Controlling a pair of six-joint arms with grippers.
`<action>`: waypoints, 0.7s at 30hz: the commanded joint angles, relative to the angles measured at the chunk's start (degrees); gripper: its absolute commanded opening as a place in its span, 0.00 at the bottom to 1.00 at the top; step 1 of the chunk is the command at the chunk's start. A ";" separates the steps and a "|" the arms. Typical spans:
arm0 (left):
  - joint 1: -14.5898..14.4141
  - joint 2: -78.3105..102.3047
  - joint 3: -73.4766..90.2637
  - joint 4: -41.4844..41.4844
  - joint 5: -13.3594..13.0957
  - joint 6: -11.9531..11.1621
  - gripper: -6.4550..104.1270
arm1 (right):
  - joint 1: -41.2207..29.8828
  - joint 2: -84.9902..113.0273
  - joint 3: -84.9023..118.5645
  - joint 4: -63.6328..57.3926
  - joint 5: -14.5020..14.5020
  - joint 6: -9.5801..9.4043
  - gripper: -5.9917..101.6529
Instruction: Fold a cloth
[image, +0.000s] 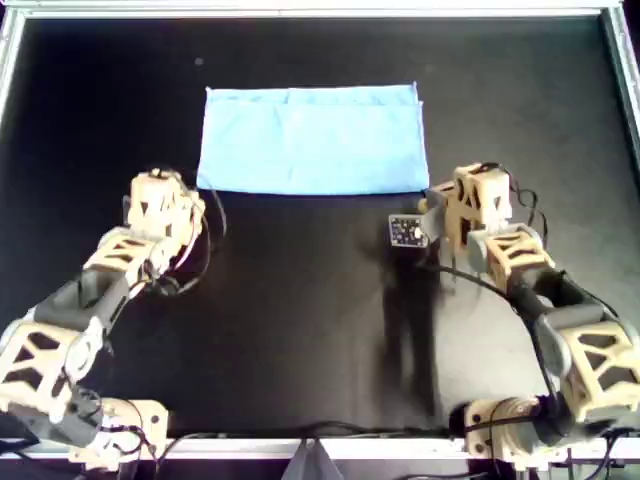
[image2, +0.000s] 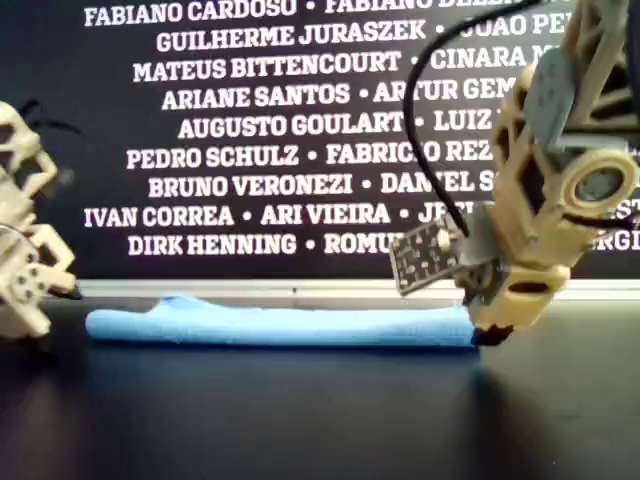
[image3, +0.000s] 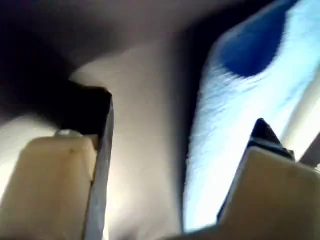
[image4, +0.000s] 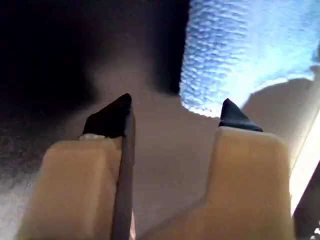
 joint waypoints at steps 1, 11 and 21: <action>-0.53 -0.44 -2.99 -0.62 0.18 0.35 0.93 | 0.26 0.09 -6.15 0.09 0.18 -0.44 0.70; -0.53 -1.41 -5.89 -0.62 0.18 0.35 0.93 | 0.26 -3.43 -11.16 0.18 0.26 -0.53 0.70; -0.62 -10.11 -14.94 -0.44 0.18 -0.44 0.93 | 0.26 -10.99 -23.82 10.37 0.26 -0.53 0.70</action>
